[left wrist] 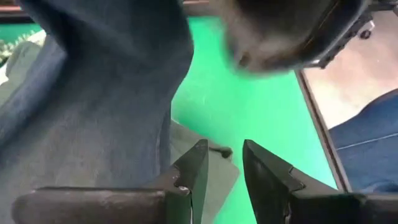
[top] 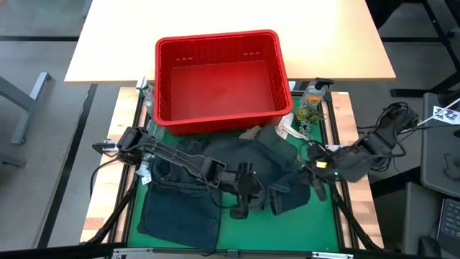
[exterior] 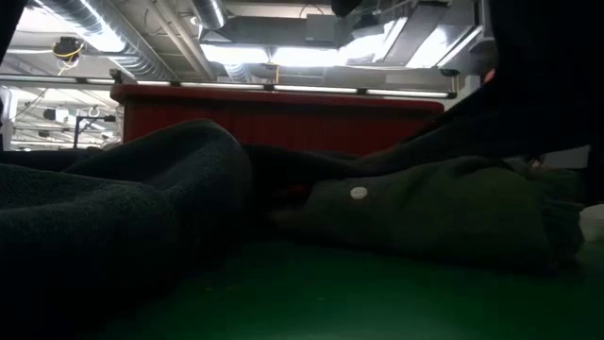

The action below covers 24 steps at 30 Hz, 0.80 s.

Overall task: Fold laundry
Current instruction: Fold the dark blue pants

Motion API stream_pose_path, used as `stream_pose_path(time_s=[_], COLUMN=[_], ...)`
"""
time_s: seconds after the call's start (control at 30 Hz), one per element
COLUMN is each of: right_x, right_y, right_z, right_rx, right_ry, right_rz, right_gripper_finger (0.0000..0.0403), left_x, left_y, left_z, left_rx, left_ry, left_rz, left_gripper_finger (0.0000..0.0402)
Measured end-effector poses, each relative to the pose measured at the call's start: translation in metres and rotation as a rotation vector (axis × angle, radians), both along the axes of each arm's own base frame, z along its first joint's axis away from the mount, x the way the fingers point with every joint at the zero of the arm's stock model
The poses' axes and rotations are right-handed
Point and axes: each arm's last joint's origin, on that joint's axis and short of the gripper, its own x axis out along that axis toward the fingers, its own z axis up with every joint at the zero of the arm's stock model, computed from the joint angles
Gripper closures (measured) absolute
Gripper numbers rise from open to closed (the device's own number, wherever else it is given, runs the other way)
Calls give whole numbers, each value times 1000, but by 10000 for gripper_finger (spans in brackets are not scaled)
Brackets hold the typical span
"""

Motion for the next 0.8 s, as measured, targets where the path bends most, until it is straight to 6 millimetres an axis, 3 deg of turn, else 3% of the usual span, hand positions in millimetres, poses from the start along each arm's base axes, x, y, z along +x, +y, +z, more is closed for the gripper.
stream_pose_path(time_s=[0.17,0.5,0.8], right_x=[13,19,19], right_y=[-6,-14,-14], right_z=[-5,-6,-5], right_rx=[-9,-52,-109], right_ry=[38,36,22], right_rz=[20,28,33], right_gripper_finger=[400,400,400], left_x=[-1,2,9], left_y=[-2,0,-6], left_z=[1,3,15], left_rx=[-41,-164,-289], left_ry=[8,-1,-137], left_rz=[36,144,168], left_gripper_finger=[273,172,168])
